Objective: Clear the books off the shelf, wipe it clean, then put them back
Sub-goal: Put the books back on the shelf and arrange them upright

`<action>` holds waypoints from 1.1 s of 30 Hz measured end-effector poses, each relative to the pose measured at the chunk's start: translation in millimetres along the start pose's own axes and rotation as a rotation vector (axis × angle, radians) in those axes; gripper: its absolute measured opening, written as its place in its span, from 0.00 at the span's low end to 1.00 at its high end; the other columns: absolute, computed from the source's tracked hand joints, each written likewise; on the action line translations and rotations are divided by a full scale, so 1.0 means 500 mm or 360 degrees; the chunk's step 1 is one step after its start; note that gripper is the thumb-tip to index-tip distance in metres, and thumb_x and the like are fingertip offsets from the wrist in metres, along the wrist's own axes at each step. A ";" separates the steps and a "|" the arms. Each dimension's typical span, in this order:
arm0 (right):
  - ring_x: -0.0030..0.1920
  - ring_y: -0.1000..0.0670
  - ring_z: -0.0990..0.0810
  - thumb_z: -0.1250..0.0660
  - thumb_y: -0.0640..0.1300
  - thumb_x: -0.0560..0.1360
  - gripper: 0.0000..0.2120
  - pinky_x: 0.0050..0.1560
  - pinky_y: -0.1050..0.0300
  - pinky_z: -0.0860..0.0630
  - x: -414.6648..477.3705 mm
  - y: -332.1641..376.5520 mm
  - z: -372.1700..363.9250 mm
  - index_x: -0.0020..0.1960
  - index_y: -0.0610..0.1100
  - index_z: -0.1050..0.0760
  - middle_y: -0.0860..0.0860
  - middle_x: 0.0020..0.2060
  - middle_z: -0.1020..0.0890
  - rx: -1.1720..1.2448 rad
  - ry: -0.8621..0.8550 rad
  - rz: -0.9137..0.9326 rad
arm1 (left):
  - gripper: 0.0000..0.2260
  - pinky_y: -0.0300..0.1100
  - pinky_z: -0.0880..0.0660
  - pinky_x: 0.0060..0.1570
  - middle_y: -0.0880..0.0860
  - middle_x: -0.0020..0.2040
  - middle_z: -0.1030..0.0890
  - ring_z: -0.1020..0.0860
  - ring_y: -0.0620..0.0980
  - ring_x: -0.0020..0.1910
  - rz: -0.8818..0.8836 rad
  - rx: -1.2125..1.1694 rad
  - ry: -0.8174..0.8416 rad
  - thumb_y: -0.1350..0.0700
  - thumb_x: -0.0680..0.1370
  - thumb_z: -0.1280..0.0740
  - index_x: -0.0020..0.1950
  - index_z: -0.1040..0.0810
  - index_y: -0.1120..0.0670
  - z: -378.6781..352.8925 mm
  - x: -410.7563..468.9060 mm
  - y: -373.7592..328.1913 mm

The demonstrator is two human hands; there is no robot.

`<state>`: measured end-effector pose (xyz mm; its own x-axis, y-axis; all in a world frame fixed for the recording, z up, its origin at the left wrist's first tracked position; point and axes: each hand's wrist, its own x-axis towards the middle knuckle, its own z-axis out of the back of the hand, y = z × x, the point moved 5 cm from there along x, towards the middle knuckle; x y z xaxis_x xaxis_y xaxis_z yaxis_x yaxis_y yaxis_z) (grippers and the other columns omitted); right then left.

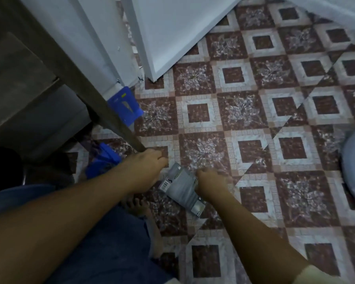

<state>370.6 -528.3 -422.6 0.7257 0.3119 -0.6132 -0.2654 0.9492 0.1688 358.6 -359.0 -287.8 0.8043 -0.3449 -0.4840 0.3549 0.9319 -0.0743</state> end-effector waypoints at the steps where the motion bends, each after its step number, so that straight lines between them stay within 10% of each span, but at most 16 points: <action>1: 0.59 0.43 0.25 0.36 0.45 0.75 0.20 0.53 0.49 0.25 0.015 0.000 -0.028 0.66 0.43 0.30 0.44 0.63 0.27 0.0024 0.0039 0.0005 | 0.14 0.43 0.27 0.54 0.49 0.62 0.30 0.32 0.49 0.61 -0.0005 -0.0019 -0.0019 0.55 0.81 0.40 0.66 0.30 0.51 -0.009 0.009 0.002; 9: 0.75 0.35 0.51 0.27 0.58 0.69 0.54 0.72 0.41 0.43 0.069 0.000 -0.216 0.78 0.44 0.61 0.40 0.77 0.55 -0.0016 0.0214 0.0028 | 0.14 0.45 0.33 0.63 0.51 0.60 0.28 0.31 0.51 0.61 -0.0091 0.0193 -0.0080 0.56 0.77 0.37 0.62 0.30 0.52 -0.034 0.092 -0.011; 14: 0.75 0.31 0.58 0.35 0.55 0.78 0.50 0.74 0.38 0.50 0.076 0.014 -0.245 0.74 0.40 0.74 0.35 0.73 0.67 -0.0186 0.0171 -0.0069 | 0.15 0.45 0.34 0.64 0.50 0.61 0.29 0.32 0.50 0.62 -0.0090 0.0126 -0.0111 0.53 0.78 0.38 0.65 0.31 0.51 -0.019 0.104 -0.009; 20: 0.74 0.28 0.56 0.35 0.43 0.78 0.43 0.73 0.35 0.48 0.059 0.037 -0.213 0.77 0.39 0.64 0.34 0.75 0.61 -0.0107 0.0363 -0.0168 | 0.17 0.45 0.30 0.61 0.50 0.63 0.30 0.32 0.49 0.62 -0.0017 -0.0123 0.0076 0.53 0.80 0.40 0.69 0.34 0.51 -0.014 0.075 -0.013; 25: 0.55 0.43 0.21 0.42 0.39 0.80 0.12 0.52 0.49 0.23 0.024 0.057 -0.036 0.62 0.42 0.27 0.44 0.56 0.21 0.0167 0.0151 -0.0182 | 0.18 0.44 0.28 0.53 0.51 0.62 0.29 0.28 0.51 0.58 0.0114 -0.0164 0.0323 0.51 0.81 0.39 0.69 0.35 0.51 0.017 0.019 0.000; 33: 0.46 0.46 0.21 0.38 0.37 0.77 0.13 0.47 0.51 0.21 -0.171 0.191 0.298 0.60 0.45 0.24 0.46 0.48 0.21 -0.0127 -0.0022 0.0234 | 0.20 0.47 0.25 0.52 0.51 0.62 0.28 0.26 0.51 0.57 0.0373 -0.0144 0.0078 0.50 0.76 0.33 0.68 0.32 0.50 0.127 -0.129 0.039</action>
<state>377.9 -458.2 -239.2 0.6838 0.4486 -0.5755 -0.4188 0.8871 0.1938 344.1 -325.7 -202.7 0.8346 -0.1143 -0.5389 0.1154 0.9928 -0.0319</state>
